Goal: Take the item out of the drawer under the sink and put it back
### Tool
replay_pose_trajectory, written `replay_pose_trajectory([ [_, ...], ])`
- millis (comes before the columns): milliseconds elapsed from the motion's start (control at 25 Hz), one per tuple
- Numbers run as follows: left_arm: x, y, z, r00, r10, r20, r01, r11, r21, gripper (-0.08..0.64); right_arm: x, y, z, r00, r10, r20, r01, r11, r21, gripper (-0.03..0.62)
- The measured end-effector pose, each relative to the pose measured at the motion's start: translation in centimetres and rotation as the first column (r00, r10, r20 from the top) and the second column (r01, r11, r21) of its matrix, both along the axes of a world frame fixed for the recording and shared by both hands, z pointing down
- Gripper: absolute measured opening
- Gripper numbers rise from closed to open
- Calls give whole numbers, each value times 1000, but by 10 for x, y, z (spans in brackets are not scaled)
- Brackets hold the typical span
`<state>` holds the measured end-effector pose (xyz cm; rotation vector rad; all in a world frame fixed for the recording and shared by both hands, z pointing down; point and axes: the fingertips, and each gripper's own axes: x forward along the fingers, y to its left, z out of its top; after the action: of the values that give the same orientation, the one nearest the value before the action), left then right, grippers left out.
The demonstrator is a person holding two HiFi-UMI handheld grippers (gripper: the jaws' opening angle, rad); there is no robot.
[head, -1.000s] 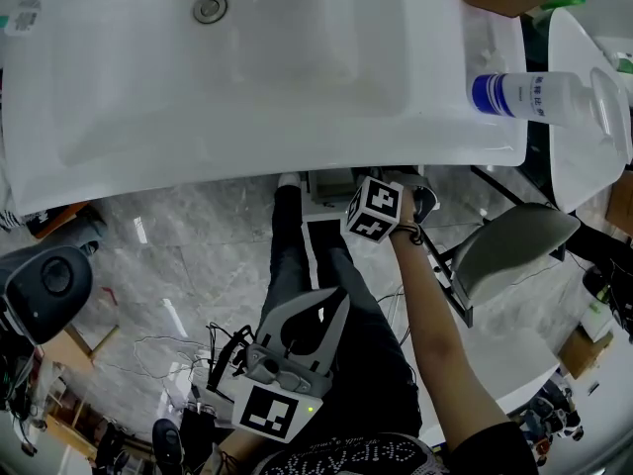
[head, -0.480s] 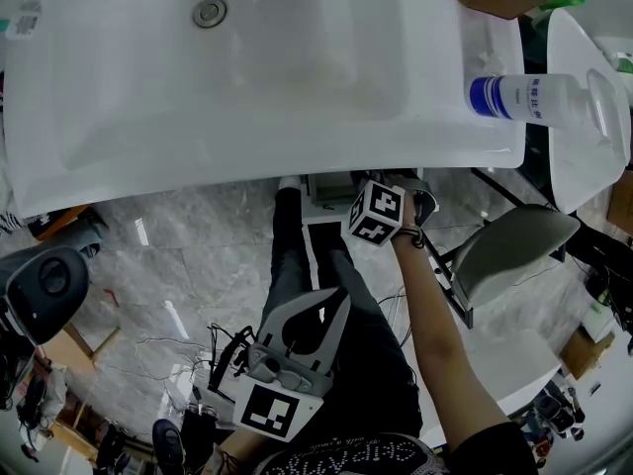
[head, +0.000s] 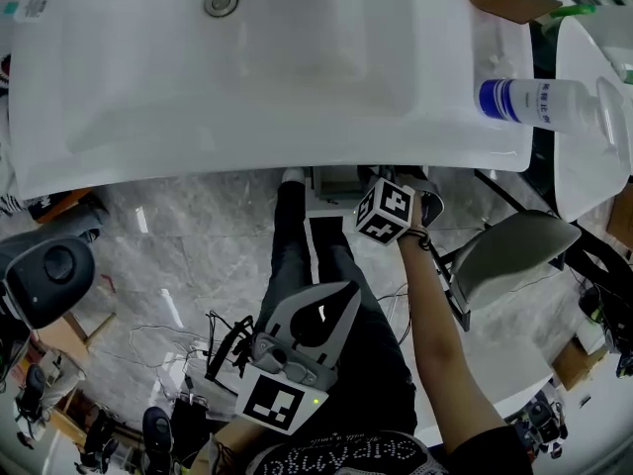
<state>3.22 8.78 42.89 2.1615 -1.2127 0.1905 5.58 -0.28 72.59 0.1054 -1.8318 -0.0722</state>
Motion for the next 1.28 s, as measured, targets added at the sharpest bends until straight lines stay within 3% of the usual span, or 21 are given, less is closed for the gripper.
replay_pose_trajectory([
  [480,18,2,-16,995,95,-8,-95,995,43,5,-4,5,-57,969,143,199,-152,988,32,83],
  [760,22,7,-34,992,126,12,-127,989,77,5,15,1,-117,897,276,346,-329,939,104,81],
  [1000,28,5,-53,991,128,33,-131,983,125,5,22,2,-164,775,381,505,-454,891,26,52],
  [1160,25,1,-74,992,104,68,-115,975,190,5,18,5,-217,628,434,646,-525,849,-60,21],
  [1280,23,3,-87,992,79,103,-102,967,233,5,10,14,-256,526,452,720,-533,835,-134,20],
])
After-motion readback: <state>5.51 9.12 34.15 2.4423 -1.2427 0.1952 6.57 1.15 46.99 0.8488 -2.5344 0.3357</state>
